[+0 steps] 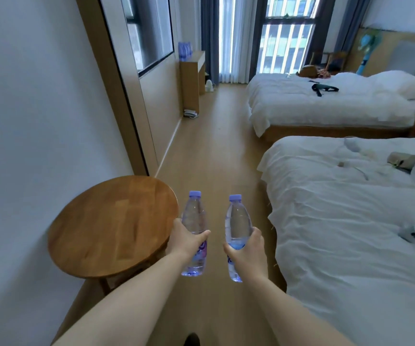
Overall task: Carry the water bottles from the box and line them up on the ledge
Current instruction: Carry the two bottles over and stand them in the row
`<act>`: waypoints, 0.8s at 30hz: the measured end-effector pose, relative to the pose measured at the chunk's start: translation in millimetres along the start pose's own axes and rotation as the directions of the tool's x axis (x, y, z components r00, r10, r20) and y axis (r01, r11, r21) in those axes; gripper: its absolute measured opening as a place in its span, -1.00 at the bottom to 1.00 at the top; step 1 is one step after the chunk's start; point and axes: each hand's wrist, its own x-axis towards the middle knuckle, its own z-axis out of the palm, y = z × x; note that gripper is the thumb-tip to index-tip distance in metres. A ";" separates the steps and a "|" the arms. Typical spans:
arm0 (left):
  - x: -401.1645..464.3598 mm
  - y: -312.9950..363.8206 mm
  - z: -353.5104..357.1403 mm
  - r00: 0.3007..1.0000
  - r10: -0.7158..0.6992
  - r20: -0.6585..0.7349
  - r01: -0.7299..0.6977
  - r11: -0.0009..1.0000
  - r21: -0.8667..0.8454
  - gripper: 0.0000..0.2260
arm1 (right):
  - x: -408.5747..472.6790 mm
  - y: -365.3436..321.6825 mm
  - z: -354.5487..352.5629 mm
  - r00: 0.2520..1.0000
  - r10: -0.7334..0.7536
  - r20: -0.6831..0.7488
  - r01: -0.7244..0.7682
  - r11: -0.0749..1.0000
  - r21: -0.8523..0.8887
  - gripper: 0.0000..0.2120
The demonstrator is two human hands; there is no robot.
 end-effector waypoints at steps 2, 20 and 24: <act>39.3 18.0 9.2 1.000 -0.004 0.019 0.004 1.000 -0.003 -0.46 | 43.6 -6.2 1.9 1.000 -0.001 -0.006 0.001 1.000 -0.004 -0.28; 473.7 217.5 97.9 0.999 0.053 -0.014 -0.054 0.995 -0.090 -0.47 | 513.4 -125.8 50.1 0.997 0.010 -0.075 -0.010 1.000 0.003 -0.27; 555.6 250.3 143.0 0.997 0.072 0.028 -0.067 0.986 -0.152 -0.50 | 609.9 -125.0 54.0 0.998 0.008 -0.056 -0.009 1.000 -0.013 -0.28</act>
